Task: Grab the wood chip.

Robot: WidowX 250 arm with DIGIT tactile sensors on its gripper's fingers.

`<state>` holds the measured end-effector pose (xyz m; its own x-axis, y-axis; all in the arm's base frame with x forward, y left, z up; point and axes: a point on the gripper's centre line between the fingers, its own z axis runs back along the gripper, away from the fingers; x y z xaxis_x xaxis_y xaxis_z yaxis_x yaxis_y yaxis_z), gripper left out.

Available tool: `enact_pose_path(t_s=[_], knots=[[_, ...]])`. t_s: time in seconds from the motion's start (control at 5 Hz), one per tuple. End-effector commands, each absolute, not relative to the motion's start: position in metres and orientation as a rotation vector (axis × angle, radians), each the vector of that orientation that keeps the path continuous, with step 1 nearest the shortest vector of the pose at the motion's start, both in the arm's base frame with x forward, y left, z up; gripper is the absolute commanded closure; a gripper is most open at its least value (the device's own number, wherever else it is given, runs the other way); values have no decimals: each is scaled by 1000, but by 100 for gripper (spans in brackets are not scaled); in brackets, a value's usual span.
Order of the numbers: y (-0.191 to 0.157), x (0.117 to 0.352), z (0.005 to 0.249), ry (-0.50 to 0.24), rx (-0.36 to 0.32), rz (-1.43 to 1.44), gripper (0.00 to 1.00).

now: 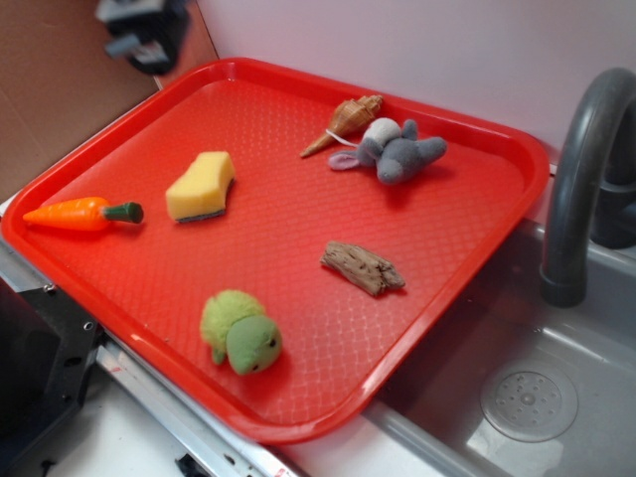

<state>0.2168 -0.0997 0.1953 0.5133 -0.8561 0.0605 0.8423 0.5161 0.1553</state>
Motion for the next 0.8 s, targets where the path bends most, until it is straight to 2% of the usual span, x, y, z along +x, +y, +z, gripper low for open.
enact_pose_path(t_s=[0.0,0.2,0.4,0.6], knots=[[-135,223,120,0,193,-1323,0],[-137,230,91,16,257,-1352,0],[-141,236,75,47,257,-1377,0],[-148,230,59,62,240,-1406,0]])
